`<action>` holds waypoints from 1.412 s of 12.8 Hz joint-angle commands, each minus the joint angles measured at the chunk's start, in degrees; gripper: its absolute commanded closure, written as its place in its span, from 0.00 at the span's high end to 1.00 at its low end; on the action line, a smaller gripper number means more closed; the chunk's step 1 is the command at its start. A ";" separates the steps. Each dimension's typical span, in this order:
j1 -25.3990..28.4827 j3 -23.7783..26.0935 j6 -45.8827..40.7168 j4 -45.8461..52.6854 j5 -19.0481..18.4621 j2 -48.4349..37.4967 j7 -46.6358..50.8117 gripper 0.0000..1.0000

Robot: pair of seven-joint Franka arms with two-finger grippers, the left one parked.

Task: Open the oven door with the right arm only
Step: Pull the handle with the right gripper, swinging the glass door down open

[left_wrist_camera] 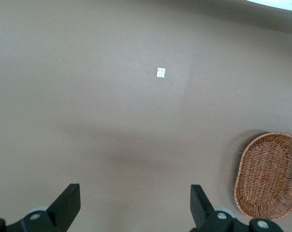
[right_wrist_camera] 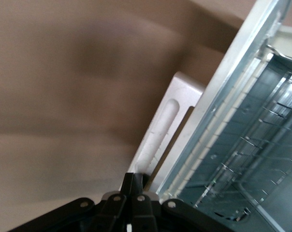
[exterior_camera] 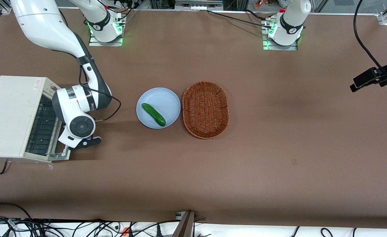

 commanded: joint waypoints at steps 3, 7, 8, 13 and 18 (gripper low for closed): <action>-2.09 -2.24 3.96 0.66 -3.58 4.72 -0.90 0.00; -2.35 -2.32 5.28 0.66 -3.05 5.95 -0.81 0.00; -2.79 -2.32 5.28 0.66 -2.79 6.04 -0.81 0.00; -2.36 -2.32 6.69 0.66 2.73 6.48 -0.64 0.00; -1.74 -2.15 4.50 3.82 13.18 6.04 -1.51 0.00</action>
